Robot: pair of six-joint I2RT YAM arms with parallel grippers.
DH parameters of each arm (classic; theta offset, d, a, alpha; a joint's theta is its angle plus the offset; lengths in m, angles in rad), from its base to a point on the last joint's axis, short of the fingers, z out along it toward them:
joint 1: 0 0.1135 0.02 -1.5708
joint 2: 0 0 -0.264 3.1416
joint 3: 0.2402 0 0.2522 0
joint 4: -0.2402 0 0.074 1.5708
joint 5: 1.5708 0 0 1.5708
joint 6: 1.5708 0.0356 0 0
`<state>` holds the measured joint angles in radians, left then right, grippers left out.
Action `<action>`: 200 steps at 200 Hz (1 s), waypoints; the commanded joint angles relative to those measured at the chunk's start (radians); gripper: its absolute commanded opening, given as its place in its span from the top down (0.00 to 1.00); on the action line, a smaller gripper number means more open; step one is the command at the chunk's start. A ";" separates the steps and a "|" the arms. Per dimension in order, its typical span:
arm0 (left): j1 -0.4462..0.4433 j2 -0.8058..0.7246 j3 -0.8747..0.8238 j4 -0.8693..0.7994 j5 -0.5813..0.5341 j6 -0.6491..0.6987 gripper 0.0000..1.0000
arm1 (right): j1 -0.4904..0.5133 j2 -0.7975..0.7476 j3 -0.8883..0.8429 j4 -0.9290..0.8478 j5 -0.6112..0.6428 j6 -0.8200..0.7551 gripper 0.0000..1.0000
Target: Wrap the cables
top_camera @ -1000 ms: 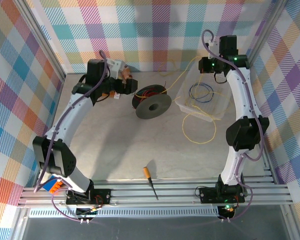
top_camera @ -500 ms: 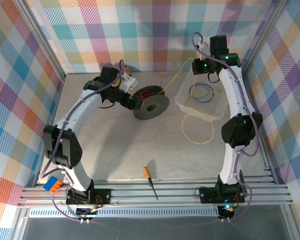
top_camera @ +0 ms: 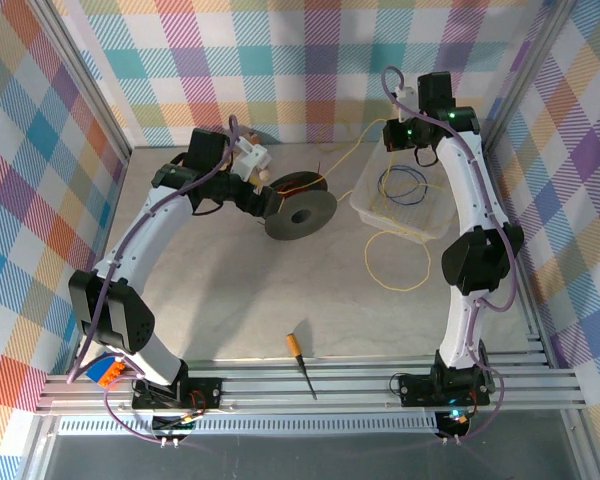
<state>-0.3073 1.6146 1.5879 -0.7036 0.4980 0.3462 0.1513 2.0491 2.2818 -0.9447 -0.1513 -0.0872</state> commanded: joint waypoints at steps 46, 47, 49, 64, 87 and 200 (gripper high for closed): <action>0.031 0.003 -0.003 0.143 -0.141 -0.040 0.00 | 0.005 0.017 0.037 0.008 0.023 0.006 1.00; 0.033 0.005 0.000 0.143 -0.137 -0.041 0.00 | 0.004 0.016 0.036 0.010 0.024 0.007 1.00; 0.037 0.007 0.005 0.142 -0.128 -0.041 0.00 | 0.005 0.015 0.038 0.012 0.027 0.008 1.00; 0.064 0.034 0.040 0.142 -0.026 -0.055 0.00 | 0.005 0.009 0.047 0.037 0.068 0.032 1.00; 0.086 0.081 0.112 0.118 0.100 -0.057 0.00 | 0.004 -0.003 0.050 0.080 0.108 0.040 1.00; 0.050 0.430 0.590 -0.244 0.088 0.117 0.01 | 0.007 0.054 0.085 0.060 0.083 -0.148 1.00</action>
<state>-0.2310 2.0243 2.1120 -0.8402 0.5926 0.4004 0.1513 2.0830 2.3322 -0.8986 -0.0875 -0.1841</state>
